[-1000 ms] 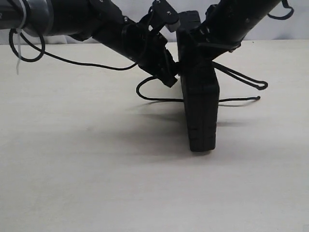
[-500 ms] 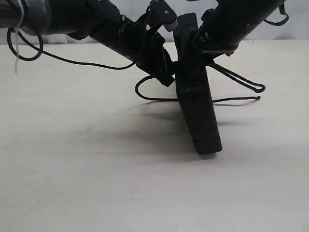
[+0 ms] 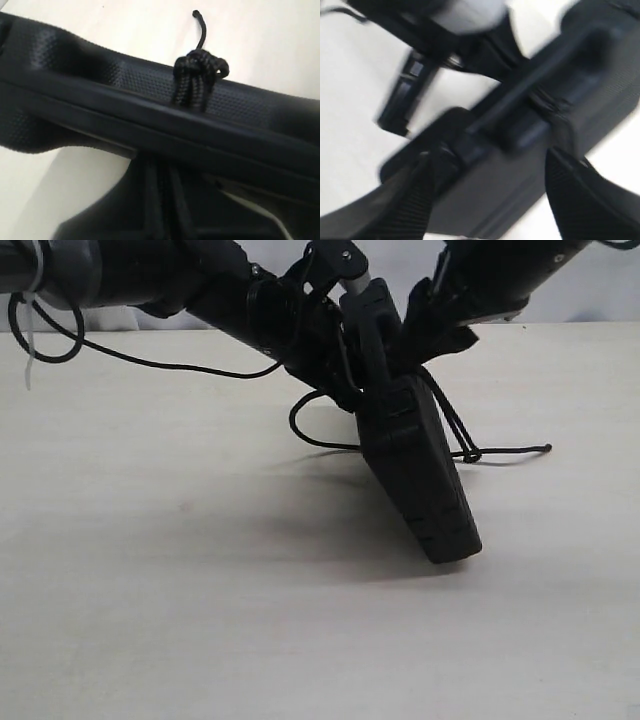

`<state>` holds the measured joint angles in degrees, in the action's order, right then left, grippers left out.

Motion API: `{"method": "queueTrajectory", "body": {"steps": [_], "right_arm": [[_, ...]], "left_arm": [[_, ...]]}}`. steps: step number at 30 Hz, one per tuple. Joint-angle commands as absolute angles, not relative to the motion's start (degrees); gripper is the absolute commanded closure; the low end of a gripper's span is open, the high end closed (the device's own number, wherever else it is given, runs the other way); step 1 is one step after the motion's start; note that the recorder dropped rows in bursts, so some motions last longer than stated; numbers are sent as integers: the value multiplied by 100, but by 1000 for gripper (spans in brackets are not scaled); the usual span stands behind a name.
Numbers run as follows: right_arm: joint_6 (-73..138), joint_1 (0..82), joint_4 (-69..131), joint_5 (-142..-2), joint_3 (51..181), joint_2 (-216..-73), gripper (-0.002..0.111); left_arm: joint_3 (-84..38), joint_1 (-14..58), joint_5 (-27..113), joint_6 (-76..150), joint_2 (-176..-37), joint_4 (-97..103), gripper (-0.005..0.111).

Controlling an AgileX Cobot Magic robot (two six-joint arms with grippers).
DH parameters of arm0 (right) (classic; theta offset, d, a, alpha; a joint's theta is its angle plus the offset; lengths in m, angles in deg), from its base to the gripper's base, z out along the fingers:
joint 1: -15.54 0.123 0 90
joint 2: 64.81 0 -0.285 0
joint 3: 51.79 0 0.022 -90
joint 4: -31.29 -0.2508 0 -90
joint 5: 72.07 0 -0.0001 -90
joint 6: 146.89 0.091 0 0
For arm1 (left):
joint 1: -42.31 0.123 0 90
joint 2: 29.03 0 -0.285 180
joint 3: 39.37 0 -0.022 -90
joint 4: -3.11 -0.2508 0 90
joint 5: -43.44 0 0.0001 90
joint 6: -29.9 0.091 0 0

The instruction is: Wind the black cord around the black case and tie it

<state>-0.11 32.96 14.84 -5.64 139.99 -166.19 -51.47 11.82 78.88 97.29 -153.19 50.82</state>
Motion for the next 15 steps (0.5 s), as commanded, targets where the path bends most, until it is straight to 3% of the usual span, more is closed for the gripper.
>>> {"method": "queueTrajectory", "body": {"steps": [1,5,13,15], "right_arm": [[8,3306,2181,-821,13517,-16575,49],[-506,3306,2362,-1884,12828,-16859,49],[-507,3306,2487,-2726,12691,-17324,49],[-521,3306,2487,-2790,12691,-17377,57]], "left_arm": [[-5154,1244,7927,9778,-15258,5165,107],[-5154,1244,7990,9778,-15258,5165,107],[-5154,1244,8110,9778,-15258,5063,107],[-5154,1244,8149,9696,-15187,4543,106]]}}
